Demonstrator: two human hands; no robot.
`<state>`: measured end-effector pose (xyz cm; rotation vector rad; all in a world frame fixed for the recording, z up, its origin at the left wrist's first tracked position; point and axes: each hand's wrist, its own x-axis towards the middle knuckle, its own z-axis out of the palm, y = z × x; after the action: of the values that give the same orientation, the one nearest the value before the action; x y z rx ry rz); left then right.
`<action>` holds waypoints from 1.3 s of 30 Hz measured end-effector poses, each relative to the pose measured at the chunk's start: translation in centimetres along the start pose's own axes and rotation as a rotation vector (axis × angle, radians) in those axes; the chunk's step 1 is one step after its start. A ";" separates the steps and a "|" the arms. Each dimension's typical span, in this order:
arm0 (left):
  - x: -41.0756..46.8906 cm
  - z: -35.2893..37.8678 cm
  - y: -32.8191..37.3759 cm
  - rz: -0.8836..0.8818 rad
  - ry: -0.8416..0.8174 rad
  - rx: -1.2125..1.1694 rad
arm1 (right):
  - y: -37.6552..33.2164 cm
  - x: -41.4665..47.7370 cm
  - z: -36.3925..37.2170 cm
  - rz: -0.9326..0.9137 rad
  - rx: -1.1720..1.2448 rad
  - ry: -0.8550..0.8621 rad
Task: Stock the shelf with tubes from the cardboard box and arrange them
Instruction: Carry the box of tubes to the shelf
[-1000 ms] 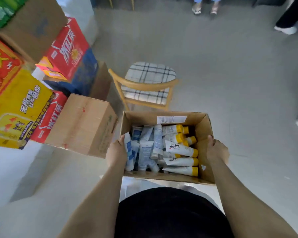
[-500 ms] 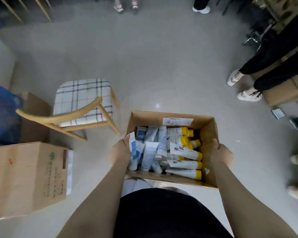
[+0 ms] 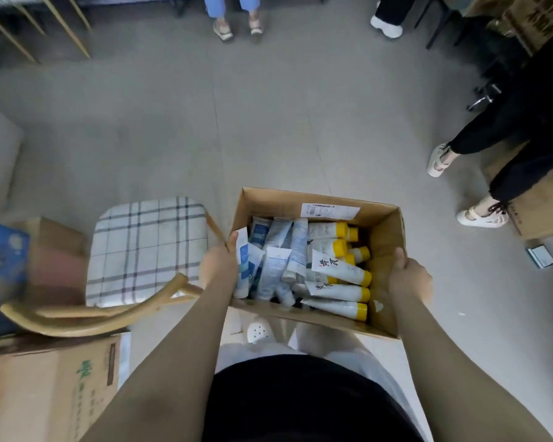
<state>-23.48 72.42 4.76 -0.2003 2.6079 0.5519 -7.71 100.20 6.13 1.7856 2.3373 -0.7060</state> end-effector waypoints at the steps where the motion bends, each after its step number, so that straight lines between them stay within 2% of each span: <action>1: 1.3 -0.6 1.0 -0.040 0.026 -0.052 | -1.9 1.4 -0.1 -0.031 0.004 -0.003; 9: 11.7 -3.1 9.4 -0.156 0.119 -0.143 | -18.4 14.4 0.1 -0.262 -0.049 -0.059; 15: 18.5 -6.6 13.5 -0.212 0.220 -0.247 | -30.7 20.2 0.3 -0.358 -0.028 -0.077; 24: 31.0 -12.8 13.3 -0.401 0.260 -0.314 | -49.0 23.2 5.2 -0.568 -0.164 -0.136; 39: 54.5 -27.6 11.3 -0.542 0.357 -0.403 | -80.3 25.0 15.7 -0.783 -0.190 -0.147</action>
<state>-85.52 68.80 5.43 -1.1874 2.5662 0.8889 -93.28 99.71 6.49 0.6751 2.8489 -0.6201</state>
